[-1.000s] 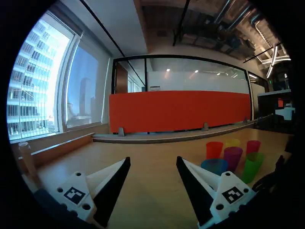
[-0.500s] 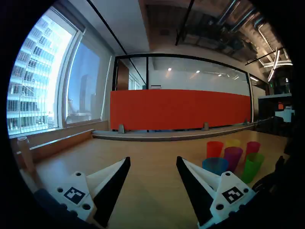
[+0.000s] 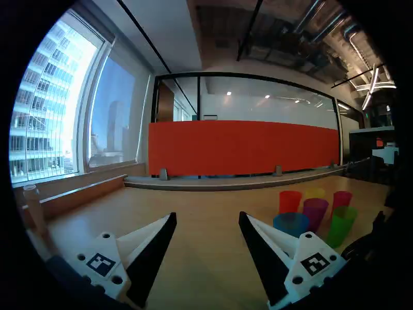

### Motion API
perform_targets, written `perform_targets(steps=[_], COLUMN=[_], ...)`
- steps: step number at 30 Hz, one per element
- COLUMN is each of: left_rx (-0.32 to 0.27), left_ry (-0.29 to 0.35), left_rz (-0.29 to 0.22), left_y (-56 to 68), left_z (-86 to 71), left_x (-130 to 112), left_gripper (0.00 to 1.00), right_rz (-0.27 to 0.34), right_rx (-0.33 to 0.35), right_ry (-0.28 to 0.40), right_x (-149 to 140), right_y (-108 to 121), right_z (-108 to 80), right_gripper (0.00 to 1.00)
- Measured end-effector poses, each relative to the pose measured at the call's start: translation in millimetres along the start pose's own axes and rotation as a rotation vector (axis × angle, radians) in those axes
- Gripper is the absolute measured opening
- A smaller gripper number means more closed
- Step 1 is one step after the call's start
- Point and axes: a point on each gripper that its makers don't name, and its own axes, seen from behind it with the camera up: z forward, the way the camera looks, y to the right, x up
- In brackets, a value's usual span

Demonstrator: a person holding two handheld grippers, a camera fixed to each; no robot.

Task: Pour water

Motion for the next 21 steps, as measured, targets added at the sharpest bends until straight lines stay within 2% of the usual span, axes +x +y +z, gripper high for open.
perform_targets(steps=[11,21], left_rx=[0.001,0.001], left_ry=[-0.001,-0.002], left_rz=[0.001,0.0], left_y=[-0.2,-0.1], left_z=[-0.4,-1.0], left_x=[0,1], left_gripper=[0.89,0.89], right_rz=[0.01,-0.015], right_rx=[-0.009,-0.022], right_ry=[0.004,0.036], right_x=[-6,-7], right_y=[7,17], right_z=[-4.3,-6.1], right_gripper=[0.99,0.99])
